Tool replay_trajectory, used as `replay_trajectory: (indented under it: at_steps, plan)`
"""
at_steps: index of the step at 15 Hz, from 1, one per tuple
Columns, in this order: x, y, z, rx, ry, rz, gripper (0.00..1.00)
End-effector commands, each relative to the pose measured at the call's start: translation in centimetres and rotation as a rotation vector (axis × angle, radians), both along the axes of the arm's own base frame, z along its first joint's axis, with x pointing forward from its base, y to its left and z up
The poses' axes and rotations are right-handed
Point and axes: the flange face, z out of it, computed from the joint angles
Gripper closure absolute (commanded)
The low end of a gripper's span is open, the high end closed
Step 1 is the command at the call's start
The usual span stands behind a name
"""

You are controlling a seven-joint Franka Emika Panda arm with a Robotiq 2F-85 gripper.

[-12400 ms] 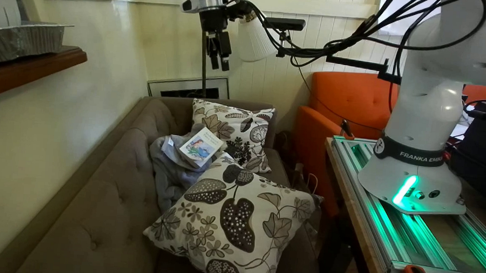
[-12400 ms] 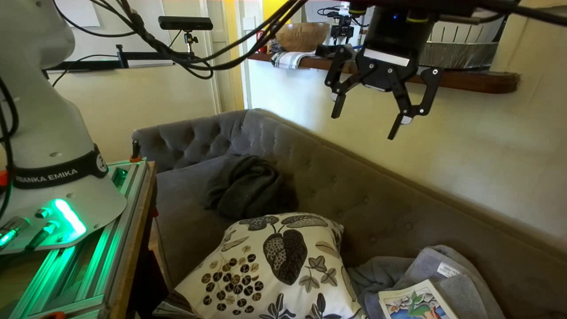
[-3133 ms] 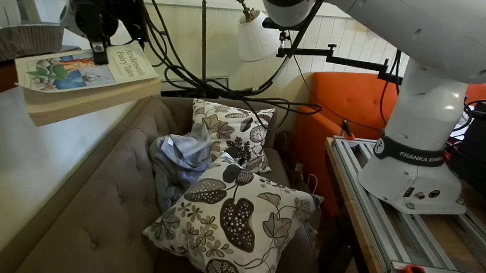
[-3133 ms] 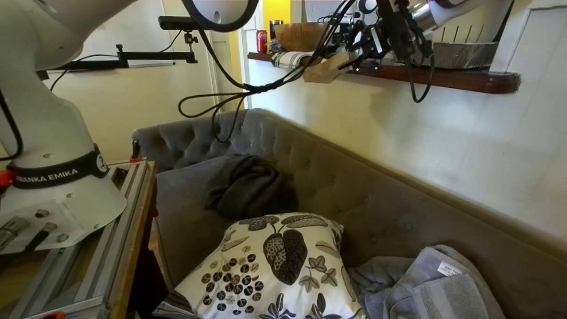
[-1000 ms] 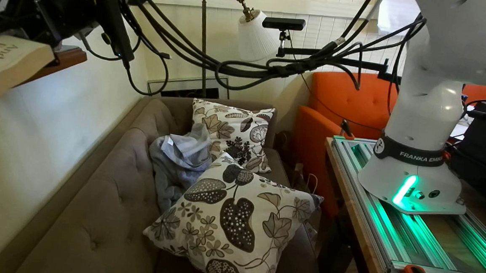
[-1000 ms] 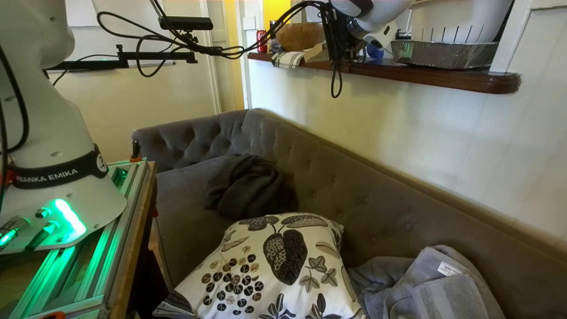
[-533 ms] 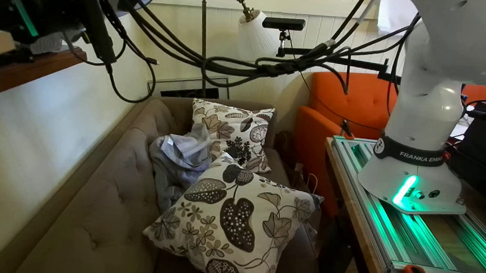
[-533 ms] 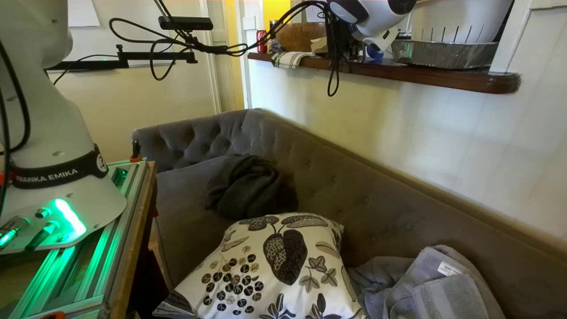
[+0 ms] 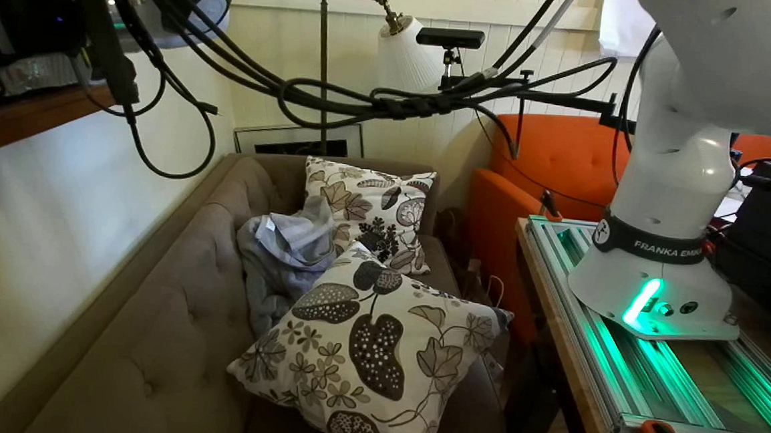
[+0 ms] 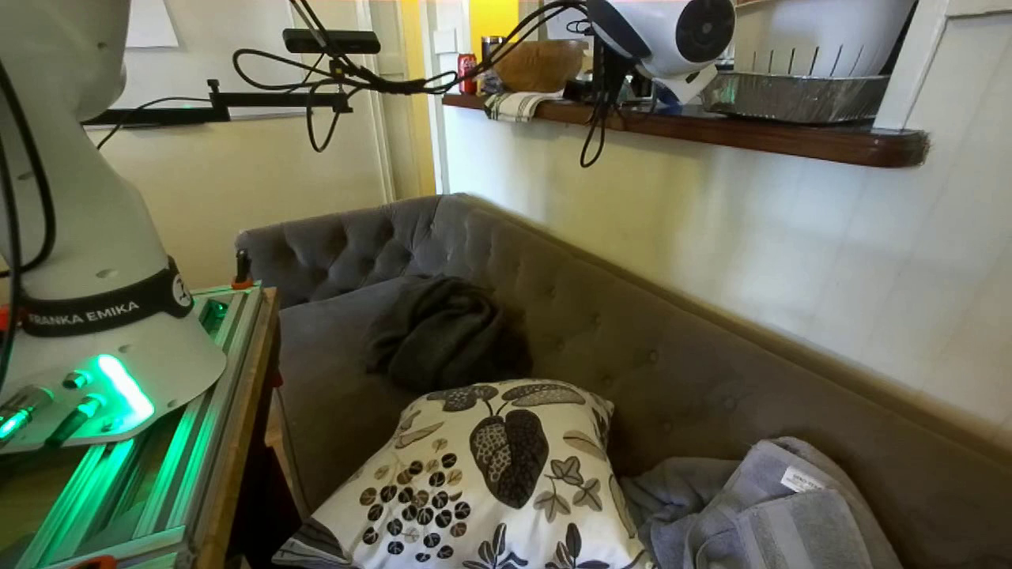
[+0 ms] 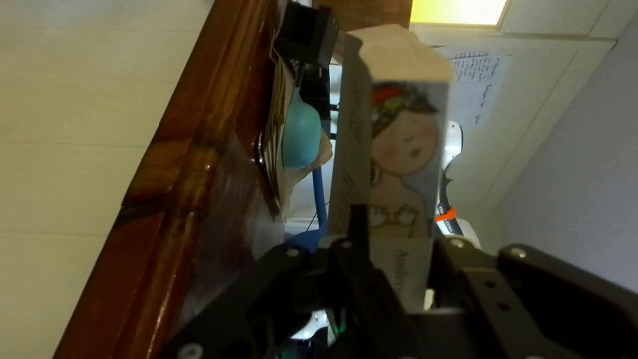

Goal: Put the white book on the countertop.

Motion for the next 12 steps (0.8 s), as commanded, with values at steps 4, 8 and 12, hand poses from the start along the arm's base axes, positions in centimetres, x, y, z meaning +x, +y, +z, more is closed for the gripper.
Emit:
replay_trajectory:
  at_steps: [4, 8, 12]
  plan:
    - [1.7, 2.0, -0.9, -0.002, 0.091, -0.146, 0.94]
    - [1.8, 3.5, -0.7, -0.087, 0.113, -0.200, 0.94]
    - [1.4, 4.8, -0.6, -0.160, 0.136, -0.238, 0.49]
